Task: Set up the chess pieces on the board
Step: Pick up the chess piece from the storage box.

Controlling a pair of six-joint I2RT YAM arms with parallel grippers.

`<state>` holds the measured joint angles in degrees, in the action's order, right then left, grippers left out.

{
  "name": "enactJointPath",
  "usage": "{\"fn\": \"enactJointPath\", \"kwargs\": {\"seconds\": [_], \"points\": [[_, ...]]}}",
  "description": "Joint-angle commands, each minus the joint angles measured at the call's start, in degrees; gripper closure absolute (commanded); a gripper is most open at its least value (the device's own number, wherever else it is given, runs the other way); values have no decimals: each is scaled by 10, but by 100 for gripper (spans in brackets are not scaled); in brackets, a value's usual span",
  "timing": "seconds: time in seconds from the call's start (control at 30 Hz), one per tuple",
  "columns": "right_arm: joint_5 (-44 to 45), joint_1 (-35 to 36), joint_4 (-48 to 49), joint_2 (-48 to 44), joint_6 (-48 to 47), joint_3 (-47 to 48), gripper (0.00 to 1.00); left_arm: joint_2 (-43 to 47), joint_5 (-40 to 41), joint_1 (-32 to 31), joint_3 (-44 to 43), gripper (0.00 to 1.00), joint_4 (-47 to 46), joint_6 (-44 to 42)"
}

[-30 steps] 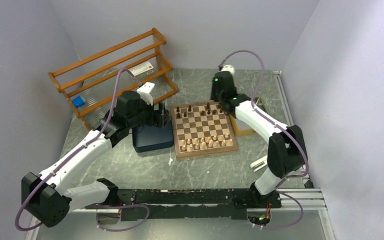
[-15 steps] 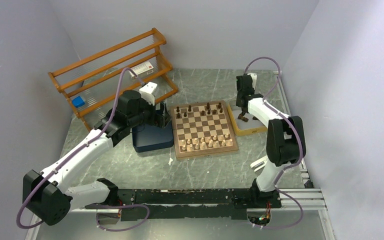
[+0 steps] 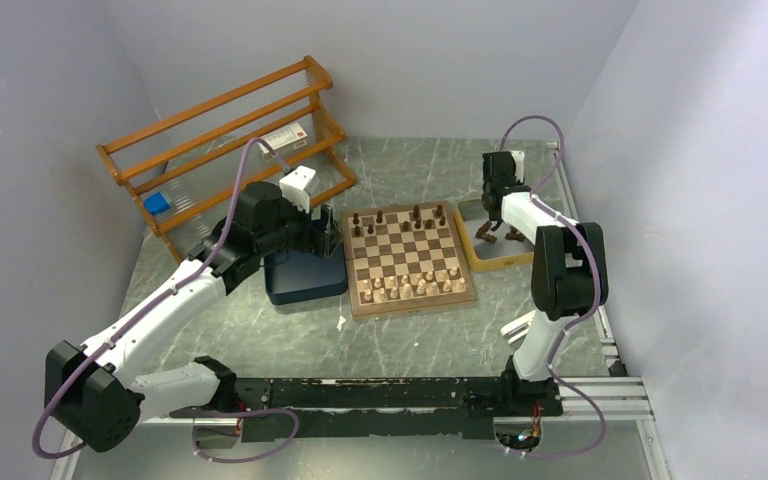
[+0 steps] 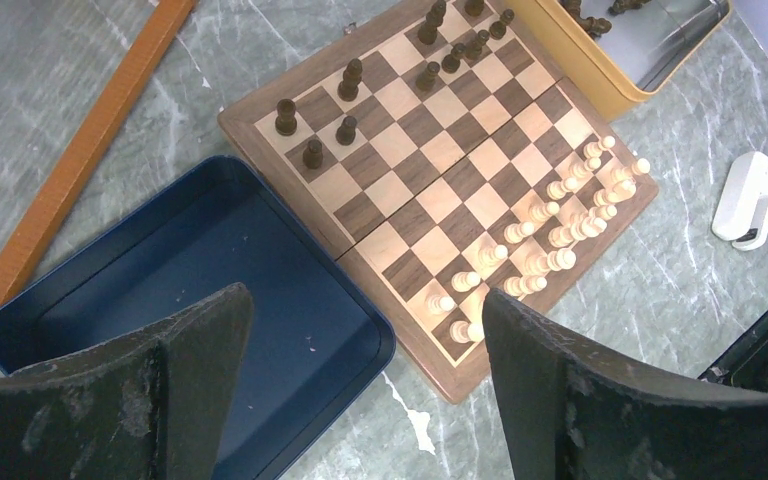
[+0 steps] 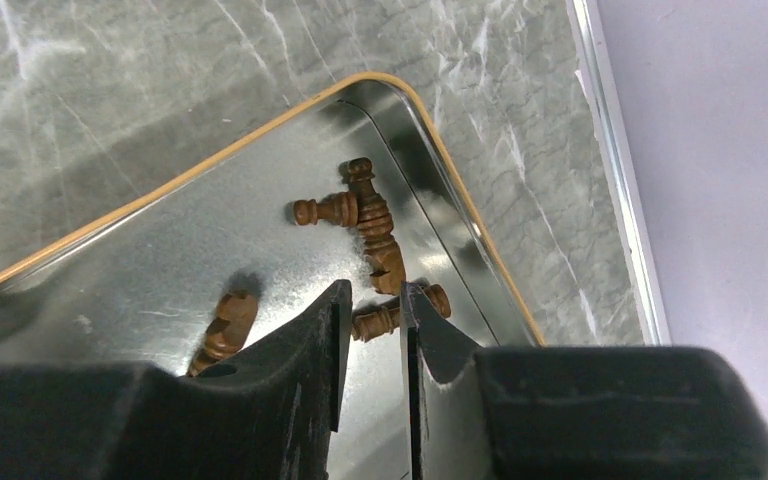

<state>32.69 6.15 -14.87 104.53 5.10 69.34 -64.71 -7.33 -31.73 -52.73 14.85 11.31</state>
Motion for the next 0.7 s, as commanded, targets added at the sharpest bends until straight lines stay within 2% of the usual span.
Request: {"fn": "enactJointPath", "kwargs": {"seconds": [0.0,0.47,0.67], "points": [[13,-12,11,24,-14,8,72,13,-11,-5,3,10,-8,-9],[5,-28,4,87,-27,35,72,14,-12,-5,8,10,-15,-8],[-27,-33,7,95,-27,36,71,-1,-30,-5,0,11,-6,-12]]}}
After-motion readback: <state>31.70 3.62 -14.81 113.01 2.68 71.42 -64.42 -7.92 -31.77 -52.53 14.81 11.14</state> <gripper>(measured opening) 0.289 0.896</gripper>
